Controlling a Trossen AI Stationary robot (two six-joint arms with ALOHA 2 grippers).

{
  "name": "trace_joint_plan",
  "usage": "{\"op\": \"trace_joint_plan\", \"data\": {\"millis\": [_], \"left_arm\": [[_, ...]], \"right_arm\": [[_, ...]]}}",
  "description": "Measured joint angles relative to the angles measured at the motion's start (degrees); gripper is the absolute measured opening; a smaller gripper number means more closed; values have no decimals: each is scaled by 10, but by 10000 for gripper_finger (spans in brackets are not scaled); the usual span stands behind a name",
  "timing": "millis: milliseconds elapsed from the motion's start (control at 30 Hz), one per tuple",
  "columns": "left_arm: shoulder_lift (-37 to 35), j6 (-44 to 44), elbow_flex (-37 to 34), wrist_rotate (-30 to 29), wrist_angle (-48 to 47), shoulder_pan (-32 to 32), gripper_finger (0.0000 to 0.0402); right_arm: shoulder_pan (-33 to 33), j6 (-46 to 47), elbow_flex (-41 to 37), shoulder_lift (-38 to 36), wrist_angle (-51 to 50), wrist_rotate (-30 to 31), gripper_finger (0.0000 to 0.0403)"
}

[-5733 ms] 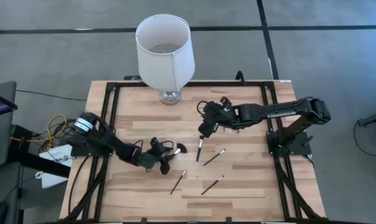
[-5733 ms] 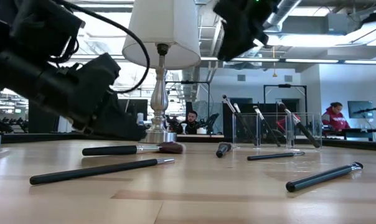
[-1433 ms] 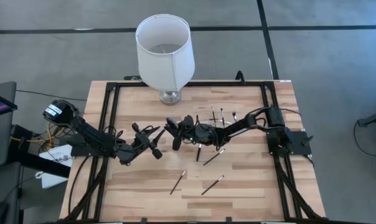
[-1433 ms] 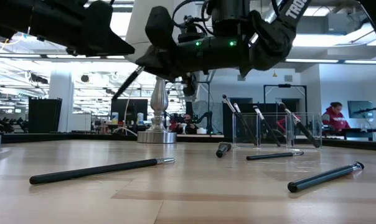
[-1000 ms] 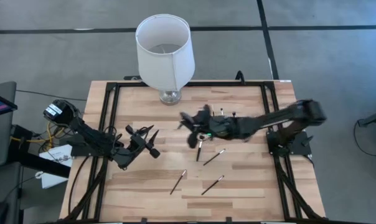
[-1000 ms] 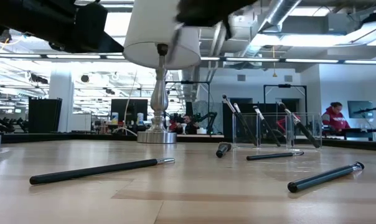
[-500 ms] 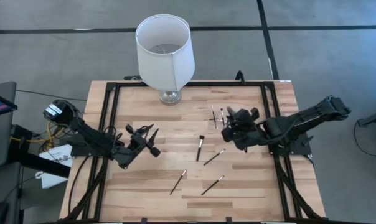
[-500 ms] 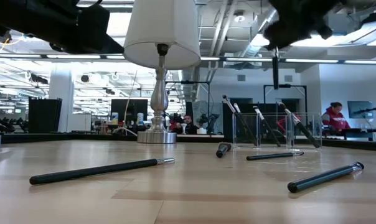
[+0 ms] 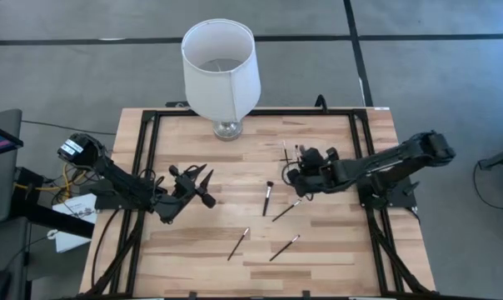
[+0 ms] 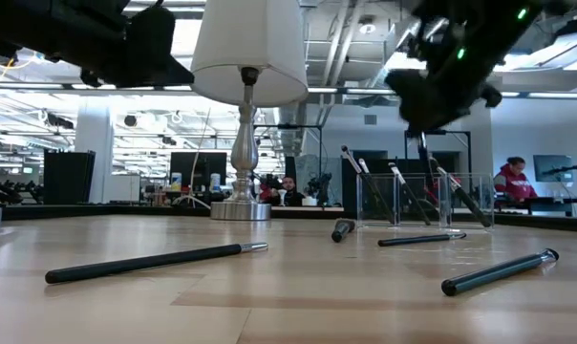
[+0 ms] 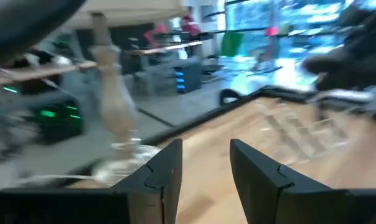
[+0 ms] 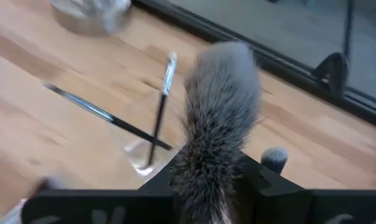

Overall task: Pick & Place Makeup Supplies
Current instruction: Put the black makeup brush into the transparent organizer

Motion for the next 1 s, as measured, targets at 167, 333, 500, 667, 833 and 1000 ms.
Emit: {"op": "trace_joint_plan", "data": {"millis": [167,333,500,667,833,1000], "left_arm": [[0,-68,0,124,-1,7,131],[6,-140,0,223,-1,27,131],[48,-214,0,268,-1,42,131],[126,-274,8,284,-3,45,131],[193,-257,68,314,-2,51,131],[251,-248,148,334,0,77,131]], "right_arm": [[-27,-1,0,62,5,-6,51],[-43,-34,1,86,37,-42,56],[-43,-100,1,76,79,-56,83],[-35,-149,30,41,83,-55,116],[-19,-208,68,2,84,-54,145],[1,-227,87,-31,90,-54,164]]}}
